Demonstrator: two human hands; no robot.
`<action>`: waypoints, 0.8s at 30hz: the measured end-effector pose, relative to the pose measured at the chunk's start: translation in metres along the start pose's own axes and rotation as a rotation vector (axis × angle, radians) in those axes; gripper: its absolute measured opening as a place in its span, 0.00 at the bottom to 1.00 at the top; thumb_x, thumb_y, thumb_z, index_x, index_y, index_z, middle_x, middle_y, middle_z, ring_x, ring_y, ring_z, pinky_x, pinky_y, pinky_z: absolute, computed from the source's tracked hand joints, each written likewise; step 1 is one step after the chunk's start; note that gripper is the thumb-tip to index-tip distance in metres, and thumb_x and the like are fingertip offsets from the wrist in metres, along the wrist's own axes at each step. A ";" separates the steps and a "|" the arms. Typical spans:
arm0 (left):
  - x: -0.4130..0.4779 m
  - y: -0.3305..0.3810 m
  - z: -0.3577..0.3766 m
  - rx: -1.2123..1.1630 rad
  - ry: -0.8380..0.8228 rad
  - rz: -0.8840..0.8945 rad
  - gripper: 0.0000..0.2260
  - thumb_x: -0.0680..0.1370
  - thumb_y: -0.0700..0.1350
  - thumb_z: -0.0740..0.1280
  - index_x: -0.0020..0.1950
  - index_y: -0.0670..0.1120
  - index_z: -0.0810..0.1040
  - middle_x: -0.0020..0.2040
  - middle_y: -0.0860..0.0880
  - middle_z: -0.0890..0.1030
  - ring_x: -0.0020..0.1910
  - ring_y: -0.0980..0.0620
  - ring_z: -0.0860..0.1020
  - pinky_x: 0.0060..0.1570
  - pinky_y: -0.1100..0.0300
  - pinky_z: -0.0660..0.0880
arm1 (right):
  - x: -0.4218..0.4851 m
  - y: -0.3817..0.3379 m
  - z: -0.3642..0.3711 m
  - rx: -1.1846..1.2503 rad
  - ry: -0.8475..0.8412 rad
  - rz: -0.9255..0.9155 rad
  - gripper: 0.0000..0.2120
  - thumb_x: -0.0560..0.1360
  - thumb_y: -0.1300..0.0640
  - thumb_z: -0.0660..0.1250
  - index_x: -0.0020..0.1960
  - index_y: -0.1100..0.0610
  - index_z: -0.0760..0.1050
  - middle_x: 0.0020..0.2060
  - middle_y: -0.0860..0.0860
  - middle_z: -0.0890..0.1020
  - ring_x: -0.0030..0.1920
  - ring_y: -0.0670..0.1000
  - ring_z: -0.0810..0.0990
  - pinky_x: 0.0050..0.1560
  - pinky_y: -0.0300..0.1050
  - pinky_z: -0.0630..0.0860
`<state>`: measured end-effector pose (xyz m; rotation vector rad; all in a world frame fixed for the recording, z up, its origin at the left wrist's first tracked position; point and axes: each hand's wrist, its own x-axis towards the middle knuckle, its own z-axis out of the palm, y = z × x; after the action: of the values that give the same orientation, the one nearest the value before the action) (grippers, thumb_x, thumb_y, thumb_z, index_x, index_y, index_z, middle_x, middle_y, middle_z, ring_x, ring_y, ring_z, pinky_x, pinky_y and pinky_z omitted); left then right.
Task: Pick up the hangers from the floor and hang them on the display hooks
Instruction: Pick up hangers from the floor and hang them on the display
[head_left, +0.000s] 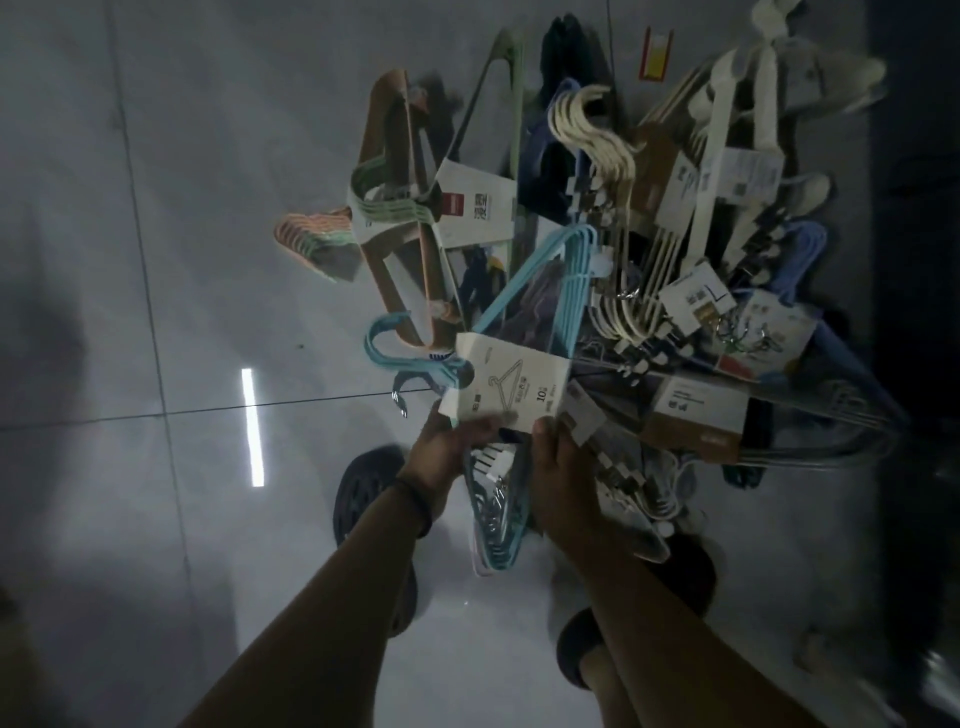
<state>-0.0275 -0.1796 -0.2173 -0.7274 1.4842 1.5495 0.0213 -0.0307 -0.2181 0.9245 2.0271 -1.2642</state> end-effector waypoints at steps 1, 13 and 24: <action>0.002 -0.001 -0.003 0.016 0.015 0.038 0.21 0.77 0.42 0.75 0.69 0.46 0.79 0.61 0.47 0.86 0.59 0.46 0.85 0.56 0.49 0.83 | -0.005 0.000 0.002 0.027 0.005 -0.018 0.20 0.86 0.46 0.55 0.65 0.61 0.74 0.54 0.57 0.80 0.56 0.58 0.80 0.57 0.50 0.76; -0.102 0.081 -0.021 0.191 0.154 0.131 0.37 0.62 0.49 0.81 0.70 0.50 0.74 0.60 0.47 0.85 0.55 0.48 0.86 0.49 0.53 0.84 | -0.067 -0.089 -0.083 -0.119 0.225 -0.391 0.42 0.69 0.50 0.82 0.75 0.54 0.63 0.71 0.57 0.67 0.69 0.53 0.71 0.61 0.52 0.81; -0.343 0.379 0.081 1.365 -0.051 0.503 0.37 0.64 0.61 0.79 0.67 0.42 0.80 0.60 0.44 0.84 0.56 0.42 0.82 0.55 0.51 0.80 | -0.242 -0.352 -0.306 -0.559 -0.243 -0.460 0.39 0.61 0.36 0.81 0.69 0.46 0.74 0.65 0.46 0.78 0.66 0.51 0.77 0.69 0.49 0.74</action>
<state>-0.1840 -0.1379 0.2736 0.5087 2.2743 0.5052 -0.1467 0.0775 0.2679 0.0435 2.2775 -0.8755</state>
